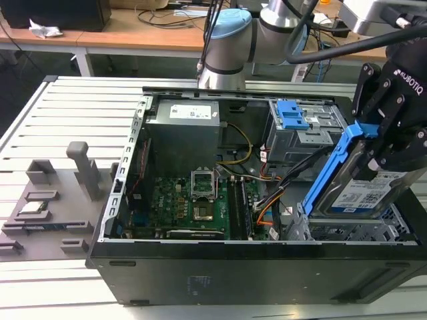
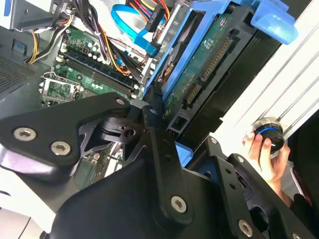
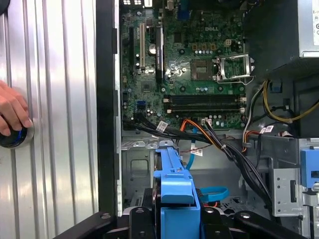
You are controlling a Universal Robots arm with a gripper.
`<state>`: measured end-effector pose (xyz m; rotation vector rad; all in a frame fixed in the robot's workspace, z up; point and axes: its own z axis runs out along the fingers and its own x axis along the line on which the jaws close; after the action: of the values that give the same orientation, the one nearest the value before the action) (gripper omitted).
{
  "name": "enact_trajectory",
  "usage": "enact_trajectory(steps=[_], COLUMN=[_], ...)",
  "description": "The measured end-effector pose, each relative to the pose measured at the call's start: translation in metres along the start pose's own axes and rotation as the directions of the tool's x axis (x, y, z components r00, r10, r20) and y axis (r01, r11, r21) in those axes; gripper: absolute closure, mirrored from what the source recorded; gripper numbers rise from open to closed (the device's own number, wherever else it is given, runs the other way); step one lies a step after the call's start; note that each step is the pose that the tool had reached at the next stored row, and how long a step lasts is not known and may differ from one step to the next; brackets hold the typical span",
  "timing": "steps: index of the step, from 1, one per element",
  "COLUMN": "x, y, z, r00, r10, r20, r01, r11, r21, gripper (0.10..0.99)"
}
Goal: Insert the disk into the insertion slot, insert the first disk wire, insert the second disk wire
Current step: 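Insert the disk into the insertion slot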
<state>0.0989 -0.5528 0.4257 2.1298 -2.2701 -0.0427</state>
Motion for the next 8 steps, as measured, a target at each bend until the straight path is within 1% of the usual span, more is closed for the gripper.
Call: enact_trajectory(steps=[8], x=[0.0], y=[-0.0005], z=[0.0124], r00=[1.0], r10=[0.0], r20=[0.0], r01=[0.0], r11=[1.0], r21=[0.0], gripper=[0.722])
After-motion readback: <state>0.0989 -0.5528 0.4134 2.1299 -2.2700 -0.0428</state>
